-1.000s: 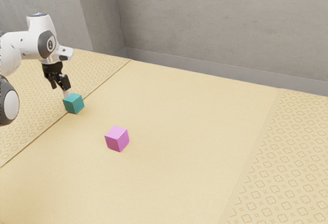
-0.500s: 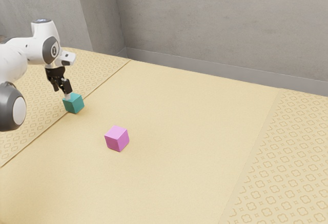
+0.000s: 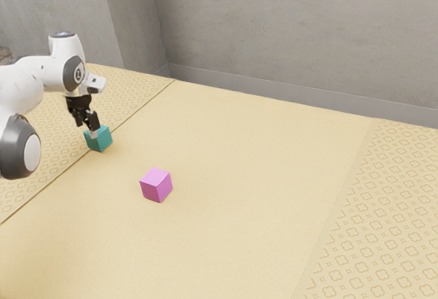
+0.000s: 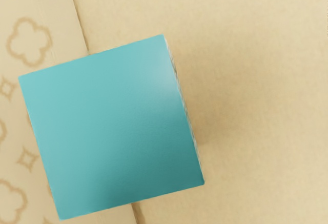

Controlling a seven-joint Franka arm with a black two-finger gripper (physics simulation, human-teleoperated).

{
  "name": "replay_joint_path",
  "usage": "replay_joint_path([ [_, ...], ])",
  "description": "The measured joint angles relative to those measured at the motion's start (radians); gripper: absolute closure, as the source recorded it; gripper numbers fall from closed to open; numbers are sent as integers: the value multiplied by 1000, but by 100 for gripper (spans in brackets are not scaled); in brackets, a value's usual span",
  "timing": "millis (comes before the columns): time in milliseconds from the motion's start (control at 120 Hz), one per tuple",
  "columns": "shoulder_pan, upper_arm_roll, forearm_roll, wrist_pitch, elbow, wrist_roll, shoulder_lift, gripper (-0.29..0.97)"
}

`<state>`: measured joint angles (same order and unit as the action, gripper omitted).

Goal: Pick up the blue block with one arm, and put the blue block on the pink block with one arm

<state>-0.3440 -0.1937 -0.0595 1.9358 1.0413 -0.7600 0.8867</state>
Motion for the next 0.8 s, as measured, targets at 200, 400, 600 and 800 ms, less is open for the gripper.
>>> replay_joint_path([
  [200,-3,0,-6,8,-16,9,15,0],
  [400,-16,-2,-10,16,-38,16,42,0],
  [600,-23,-1,-48,45,-76,25,68,0],
  [800,-36,0,-124,84,-131,32,126,0],
])
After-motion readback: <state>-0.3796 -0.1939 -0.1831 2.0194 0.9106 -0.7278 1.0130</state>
